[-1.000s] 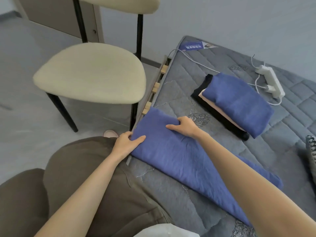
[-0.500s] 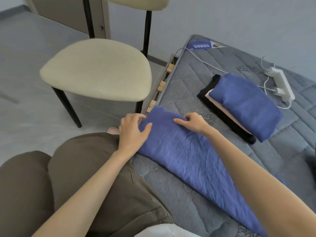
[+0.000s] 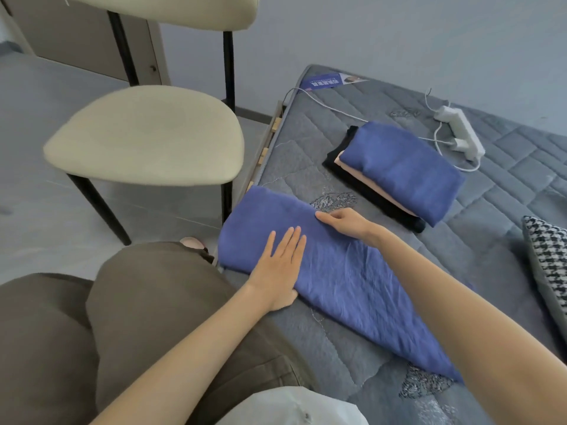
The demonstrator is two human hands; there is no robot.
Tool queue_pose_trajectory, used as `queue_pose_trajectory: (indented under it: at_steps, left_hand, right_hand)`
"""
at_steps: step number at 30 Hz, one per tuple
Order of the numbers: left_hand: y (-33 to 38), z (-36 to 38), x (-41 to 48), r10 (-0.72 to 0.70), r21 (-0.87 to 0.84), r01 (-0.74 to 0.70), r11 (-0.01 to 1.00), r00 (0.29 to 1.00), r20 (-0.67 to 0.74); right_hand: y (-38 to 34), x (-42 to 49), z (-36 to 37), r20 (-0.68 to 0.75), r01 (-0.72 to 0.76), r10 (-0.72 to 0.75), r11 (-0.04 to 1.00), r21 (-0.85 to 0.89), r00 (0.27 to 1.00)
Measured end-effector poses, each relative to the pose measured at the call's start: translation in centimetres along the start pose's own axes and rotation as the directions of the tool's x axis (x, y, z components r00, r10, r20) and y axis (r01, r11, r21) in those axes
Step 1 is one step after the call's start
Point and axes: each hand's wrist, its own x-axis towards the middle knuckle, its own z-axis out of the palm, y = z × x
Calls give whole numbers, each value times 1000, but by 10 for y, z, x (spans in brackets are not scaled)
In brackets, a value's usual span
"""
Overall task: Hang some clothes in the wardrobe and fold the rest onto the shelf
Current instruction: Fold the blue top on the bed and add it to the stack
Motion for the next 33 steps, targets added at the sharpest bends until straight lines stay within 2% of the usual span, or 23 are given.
queue_pose_trajectory:
  at_steps: [4,10,14,17,21,24,28,33]
  left_hand:
    - [11,4,0,-189,-106,190,976,982,19]
    - [12,8,-5,-366,-194,364,911,930,28]
    - [-3,16,-7,-373,-225,366,903,928,10]
    - [-5,17,-7,-364,-251,352,902,932,1]
    - [2,17,-5,-319,-306,272,912,941,-115]
    - [11,17,-2,-284,-279,232,932,945,-164]
    - [17,15,-1,-322,-244,301,922,945,-50]
    - [6,13,-6,-359,-340,325,883,933,-41]
  right_hand:
    - [-2,4,4,18,-2,1,1000,30,1000]
    - [-20,12,8,71,1,-6,998,58,997]
    - [-34,23,14,89,37,-36,999,-7,995]
    - [-37,25,13,90,10,-12,1000,24,996]
    - [-37,20,0,168,-22,31,998,-53,985]
    - [-35,13,-7,187,-29,49,994,-106,981]
    - [-31,10,0,151,-19,20,1000,-8,988]
    - [-25,4,0,66,-34,18,967,253,998]
